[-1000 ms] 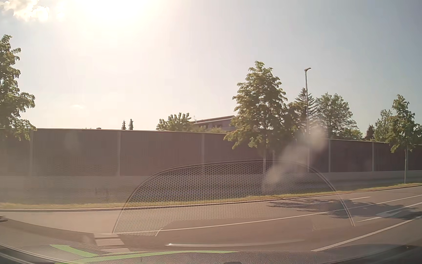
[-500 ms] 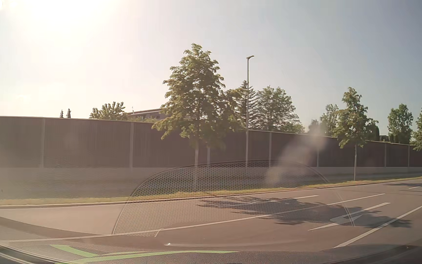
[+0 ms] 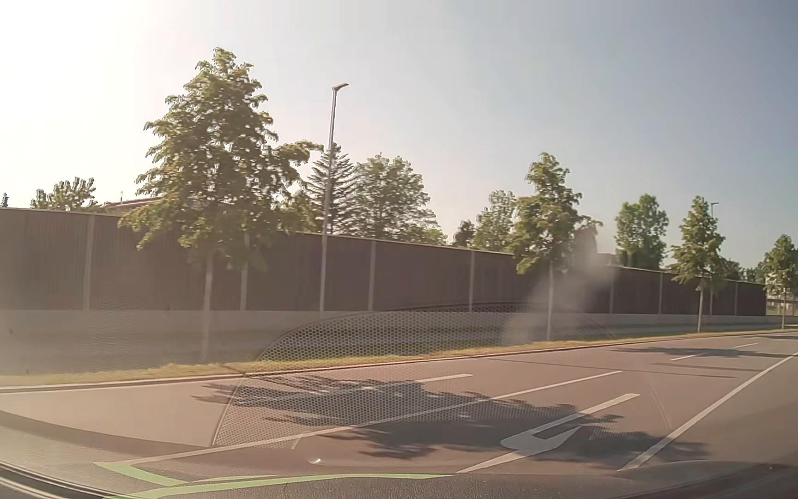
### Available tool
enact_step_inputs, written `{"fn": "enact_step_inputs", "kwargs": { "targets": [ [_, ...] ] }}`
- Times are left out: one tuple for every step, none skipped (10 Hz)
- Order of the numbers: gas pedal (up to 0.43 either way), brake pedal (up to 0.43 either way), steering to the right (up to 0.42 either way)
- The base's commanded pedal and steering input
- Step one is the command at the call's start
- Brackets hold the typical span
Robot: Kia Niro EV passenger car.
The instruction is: Follow the waypoints while adhering to traffic rules and regulations
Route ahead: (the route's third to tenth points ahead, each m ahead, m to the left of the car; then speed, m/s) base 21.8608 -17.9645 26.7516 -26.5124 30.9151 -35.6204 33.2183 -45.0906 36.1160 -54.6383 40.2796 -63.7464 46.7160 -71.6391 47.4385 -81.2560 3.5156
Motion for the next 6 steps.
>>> {"fn": "enact_step_inputs", "kwargs": {
  "targets": [
    [0.079, 0.0, 0.646],
    [0.079, 0.0, 0.642],
    [0.079, 0.0, 0.634],
    [0.079, 0.0, 0.621],
    [0.087, 0.0, 0.61],
    [0.087, 0.0, 0.604]
  ]
}}
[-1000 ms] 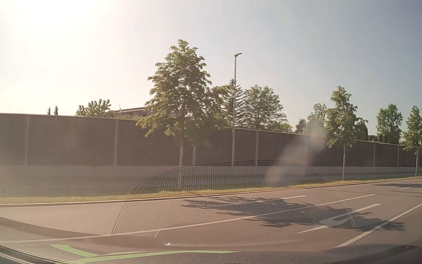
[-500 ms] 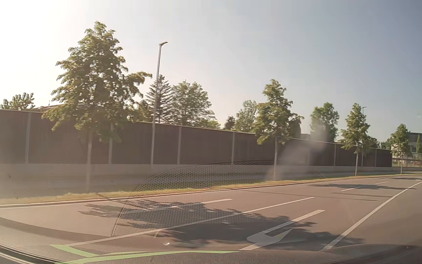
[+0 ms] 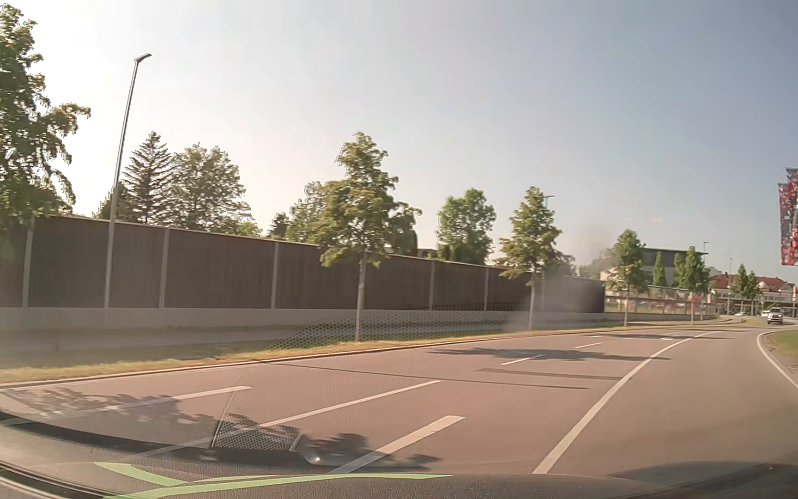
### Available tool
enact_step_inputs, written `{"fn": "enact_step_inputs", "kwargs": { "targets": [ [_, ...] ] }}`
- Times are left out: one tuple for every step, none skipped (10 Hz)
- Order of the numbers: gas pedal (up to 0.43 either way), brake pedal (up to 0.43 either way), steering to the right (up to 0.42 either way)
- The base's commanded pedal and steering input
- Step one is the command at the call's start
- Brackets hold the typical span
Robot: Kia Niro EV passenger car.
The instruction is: Follow the waypoints while adhering to traffic rules and regulations
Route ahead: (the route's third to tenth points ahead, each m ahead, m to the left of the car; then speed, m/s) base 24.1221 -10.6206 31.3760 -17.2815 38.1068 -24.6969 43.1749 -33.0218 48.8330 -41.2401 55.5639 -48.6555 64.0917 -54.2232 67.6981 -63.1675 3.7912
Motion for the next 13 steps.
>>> {"fn": "enact_step_inputs", "kwargs": {
  "targets": [
    [0.087, 0.0, 0.594],
    [0.098, 0.0, 0.574],
    [0.118, 0.0, 0.551],
    [0.13, 0.0, 0.513],
    [0.138, 0.0, 0.471],
    [0.138, 0.0, 0.432],
    [0.138, 0.0, 0.385],
    [0.15, 0.0, 0.35],
    [0.15, 0.0, 0.317],
    [0.15, 0.0, 0.281],
    [0.157, 0.0, 0.237],
    [0.157, 0.0, 0.191],
    [0.157, 0.0, 0.157]
  ]
}}
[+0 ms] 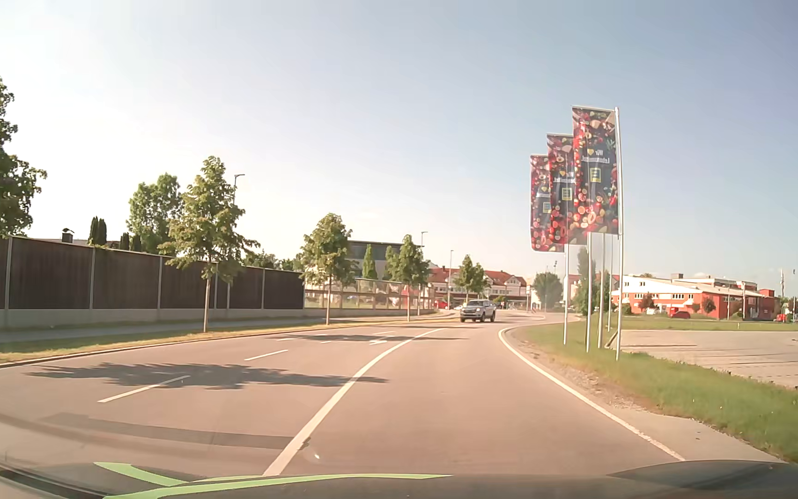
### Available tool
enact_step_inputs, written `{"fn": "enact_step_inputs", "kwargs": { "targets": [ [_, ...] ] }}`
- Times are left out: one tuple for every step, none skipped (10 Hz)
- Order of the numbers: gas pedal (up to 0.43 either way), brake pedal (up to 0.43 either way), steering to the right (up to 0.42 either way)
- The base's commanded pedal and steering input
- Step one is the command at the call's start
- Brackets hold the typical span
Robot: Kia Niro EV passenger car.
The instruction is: Follow the waypoints while adhering to traffic rules and regulations
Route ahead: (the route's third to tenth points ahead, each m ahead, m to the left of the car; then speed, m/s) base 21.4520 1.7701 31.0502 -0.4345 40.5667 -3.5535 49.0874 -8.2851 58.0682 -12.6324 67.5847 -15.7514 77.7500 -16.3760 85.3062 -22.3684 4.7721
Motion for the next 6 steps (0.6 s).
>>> {"fn": "enact_step_inputs", "kwargs": {
  "targets": [
    [0.157, 0.0, 0.133],
    [0.169, 0.0, 0.111],
    [0.169, 0.0, 0.085],
    [0.169, 0.0, 0.067],
    [0.169, 0.0, 0.057],
    [0.169, 0.0, 0.051]
  ]
}}
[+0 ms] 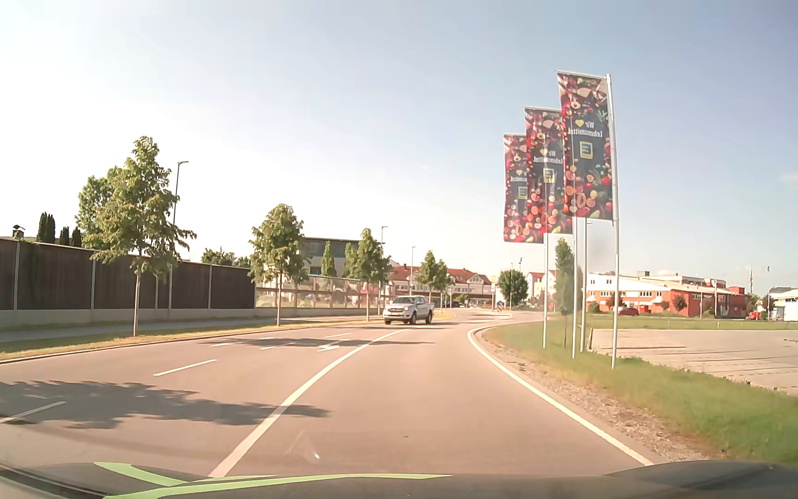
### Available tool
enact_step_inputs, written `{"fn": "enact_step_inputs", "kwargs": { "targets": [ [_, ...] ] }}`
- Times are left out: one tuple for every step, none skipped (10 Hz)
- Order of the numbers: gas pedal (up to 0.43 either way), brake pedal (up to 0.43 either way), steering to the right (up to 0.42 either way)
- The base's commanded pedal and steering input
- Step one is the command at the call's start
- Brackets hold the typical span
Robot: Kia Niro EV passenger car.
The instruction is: Follow the waypoints while adhering to traffic rules and regulations
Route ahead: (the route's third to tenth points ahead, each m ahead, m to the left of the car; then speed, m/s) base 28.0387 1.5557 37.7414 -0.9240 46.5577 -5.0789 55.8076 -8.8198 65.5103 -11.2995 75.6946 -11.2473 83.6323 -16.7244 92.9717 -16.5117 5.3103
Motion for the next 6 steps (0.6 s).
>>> {"fn": "enact_step_inputs", "kwargs": {
  "targets": [
    [0.169, 0.0, 0.045],
    [0.169, 0.0, 0.037],
    [0.169, 0.0, 0.03],
    [0.169, 0.0, 0.024],
    [0.169, 0.0, 0.022],
    [0.169, 0.0, 0.021]
  ]
}}
